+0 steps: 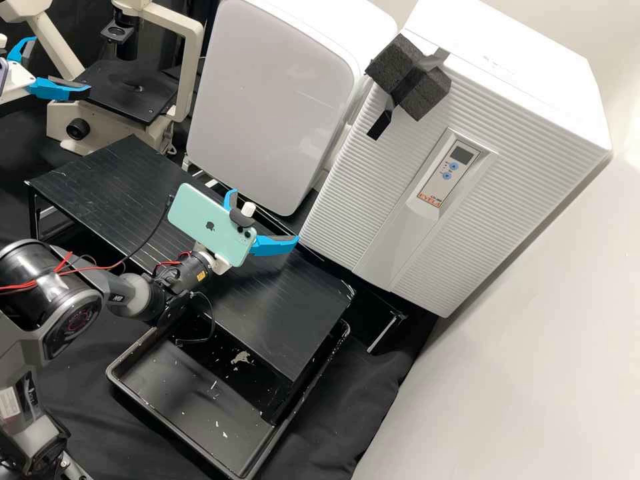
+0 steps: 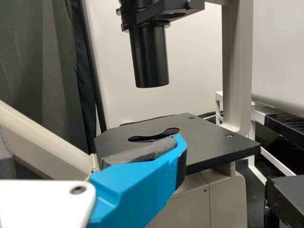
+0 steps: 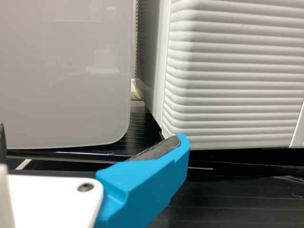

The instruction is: Open the incubator door

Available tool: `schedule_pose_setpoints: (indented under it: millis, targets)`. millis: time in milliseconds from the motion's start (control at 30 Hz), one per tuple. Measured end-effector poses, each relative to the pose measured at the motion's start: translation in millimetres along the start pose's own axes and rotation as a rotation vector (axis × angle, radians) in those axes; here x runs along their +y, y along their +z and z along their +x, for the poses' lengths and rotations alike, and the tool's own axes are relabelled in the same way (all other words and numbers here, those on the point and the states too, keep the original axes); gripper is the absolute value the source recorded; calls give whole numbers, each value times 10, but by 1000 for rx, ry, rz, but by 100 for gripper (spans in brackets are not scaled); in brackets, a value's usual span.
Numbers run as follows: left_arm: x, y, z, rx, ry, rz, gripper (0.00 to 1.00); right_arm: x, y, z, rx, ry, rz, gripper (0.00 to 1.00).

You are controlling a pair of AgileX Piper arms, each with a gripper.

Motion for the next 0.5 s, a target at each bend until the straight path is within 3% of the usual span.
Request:
schedule_pose_setpoints:
  millis: [367, 500]
  targets:
    - [0, 0, 0, 0, 0, 0, 100, 0, 0, 0, 0, 0, 0, 100]
    - [0, 0, 0, 0, 0, 0, 100, 111, -96, -47, 25, 44, -6, 100]
